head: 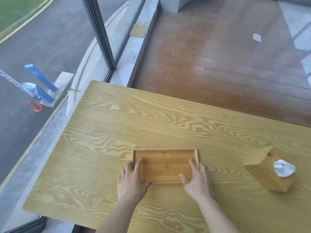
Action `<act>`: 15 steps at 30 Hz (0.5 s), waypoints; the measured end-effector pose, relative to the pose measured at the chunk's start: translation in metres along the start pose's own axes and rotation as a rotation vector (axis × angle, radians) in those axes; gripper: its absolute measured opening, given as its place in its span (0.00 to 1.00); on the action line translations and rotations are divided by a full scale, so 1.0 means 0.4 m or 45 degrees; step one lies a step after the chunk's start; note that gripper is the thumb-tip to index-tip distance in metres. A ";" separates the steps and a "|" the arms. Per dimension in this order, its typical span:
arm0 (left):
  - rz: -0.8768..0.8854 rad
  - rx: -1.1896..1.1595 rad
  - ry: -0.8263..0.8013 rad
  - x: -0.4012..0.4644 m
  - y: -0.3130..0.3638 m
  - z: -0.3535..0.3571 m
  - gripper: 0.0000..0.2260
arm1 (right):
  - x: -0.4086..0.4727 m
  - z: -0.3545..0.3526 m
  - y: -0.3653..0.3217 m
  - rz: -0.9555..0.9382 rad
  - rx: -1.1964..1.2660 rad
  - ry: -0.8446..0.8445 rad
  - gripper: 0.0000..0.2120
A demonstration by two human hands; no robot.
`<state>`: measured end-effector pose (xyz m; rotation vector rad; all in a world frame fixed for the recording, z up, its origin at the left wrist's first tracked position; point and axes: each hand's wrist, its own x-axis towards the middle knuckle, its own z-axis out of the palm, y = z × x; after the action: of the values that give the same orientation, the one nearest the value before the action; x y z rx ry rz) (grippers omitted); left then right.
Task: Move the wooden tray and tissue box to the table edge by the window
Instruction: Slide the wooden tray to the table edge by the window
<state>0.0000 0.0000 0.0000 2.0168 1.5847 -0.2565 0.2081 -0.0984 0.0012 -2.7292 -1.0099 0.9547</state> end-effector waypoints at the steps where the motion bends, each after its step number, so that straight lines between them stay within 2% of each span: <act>1: -0.005 -0.047 -0.025 0.007 -0.002 0.002 0.42 | 0.003 0.005 -0.006 0.013 0.027 -0.008 0.38; 9: -0.020 -0.132 0.024 0.026 -0.009 0.027 0.41 | 0.001 0.034 -0.058 0.180 0.027 0.033 0.41; 15: -0.079 -0.172 0.120 0.026 -0.089 -0.005 0.39 | -0.012 0.063 -0.132 0.104 -0.064 0.046 0.36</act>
<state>-0.0310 0.0150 -0.0139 1.9031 1.6773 -0.0762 0.1612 -0.0637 -0.0019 -2.8382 -0.9352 0.8995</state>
